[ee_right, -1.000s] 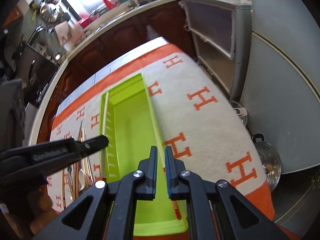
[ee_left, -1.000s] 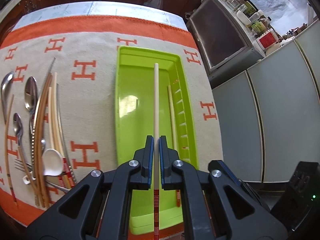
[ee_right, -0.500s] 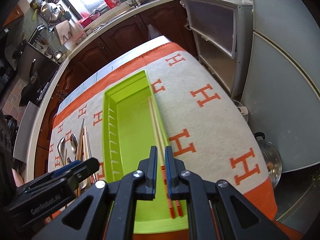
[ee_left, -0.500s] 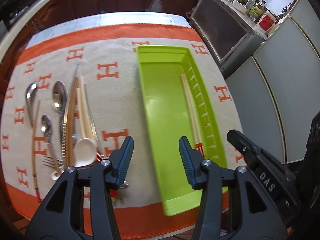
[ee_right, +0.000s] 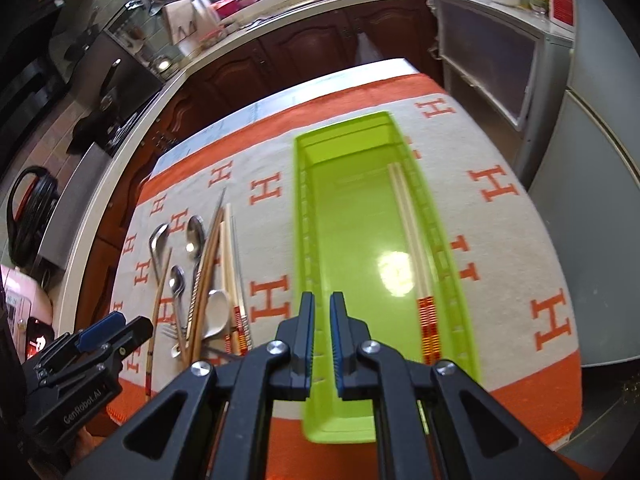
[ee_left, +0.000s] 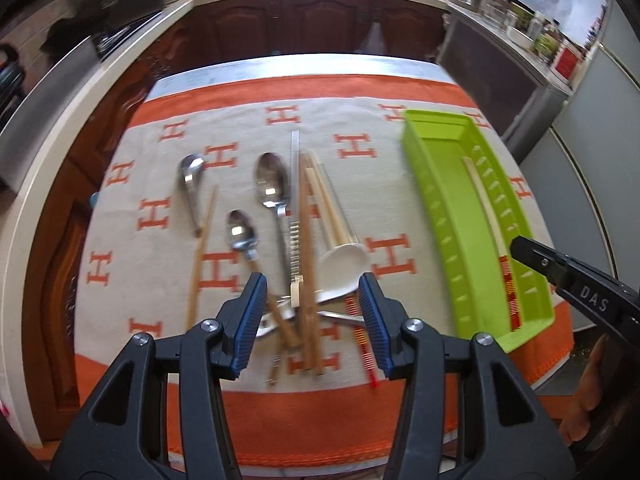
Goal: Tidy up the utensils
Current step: 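Grasp a dark brown chopstick with the right tool while the left tool grasps another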
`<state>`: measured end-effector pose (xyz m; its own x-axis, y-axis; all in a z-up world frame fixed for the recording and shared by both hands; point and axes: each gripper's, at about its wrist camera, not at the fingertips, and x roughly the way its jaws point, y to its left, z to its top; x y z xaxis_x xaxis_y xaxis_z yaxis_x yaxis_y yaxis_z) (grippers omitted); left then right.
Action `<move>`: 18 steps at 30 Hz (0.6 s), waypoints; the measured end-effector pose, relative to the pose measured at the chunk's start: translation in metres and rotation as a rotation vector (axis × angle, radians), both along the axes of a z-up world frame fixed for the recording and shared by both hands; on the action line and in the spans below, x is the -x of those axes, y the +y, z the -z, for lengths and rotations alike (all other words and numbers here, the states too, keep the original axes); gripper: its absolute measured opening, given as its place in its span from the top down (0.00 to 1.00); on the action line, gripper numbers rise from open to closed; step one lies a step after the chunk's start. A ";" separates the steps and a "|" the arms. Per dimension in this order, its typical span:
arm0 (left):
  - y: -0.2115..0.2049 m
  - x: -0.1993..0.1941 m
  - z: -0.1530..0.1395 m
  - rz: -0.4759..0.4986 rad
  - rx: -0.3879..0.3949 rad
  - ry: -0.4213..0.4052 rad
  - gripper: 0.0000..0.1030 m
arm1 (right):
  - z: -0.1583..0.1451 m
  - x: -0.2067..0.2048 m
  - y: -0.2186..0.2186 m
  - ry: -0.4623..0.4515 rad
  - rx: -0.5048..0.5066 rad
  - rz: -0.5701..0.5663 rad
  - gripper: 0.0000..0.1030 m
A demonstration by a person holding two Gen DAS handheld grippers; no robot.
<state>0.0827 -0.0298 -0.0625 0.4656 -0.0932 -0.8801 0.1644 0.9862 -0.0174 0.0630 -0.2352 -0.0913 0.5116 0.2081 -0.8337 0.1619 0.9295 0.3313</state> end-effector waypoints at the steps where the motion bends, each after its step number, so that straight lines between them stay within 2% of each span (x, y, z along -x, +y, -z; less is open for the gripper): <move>1: 0.013 0.000 0.000 -0.022 0.001 -0.002 0.57 | 0.001 -0.002 0.008 0.006 -0.004 -0.021 0.93; 5: 0.053 0.003 0.004 -0.091 -0.008 -0.012 0.57 | 0.005 -0.009 0.035 0.023 -0.019 -0.087 0.93; 10: 0.093 0.006 0.012 -0.153 -0.005 -0.001 0.57 | 0.014 -0.027 0.067 0.065 -0.088 -0.174 0.93; 18: 0.109 0.004 0.027 -0.154 0.014 0.026 0.57 | 0.043 -0.058 0.102 0.189 -0.227 -0.226 0.93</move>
<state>0.0789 0.0787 -0.0890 0.4525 -0.0344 -0.8911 0.0102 0.9994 -0.0335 0.1206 -0.1336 -0.1347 0.2728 0.4887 -0.8287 0.0387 0.8551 0.5170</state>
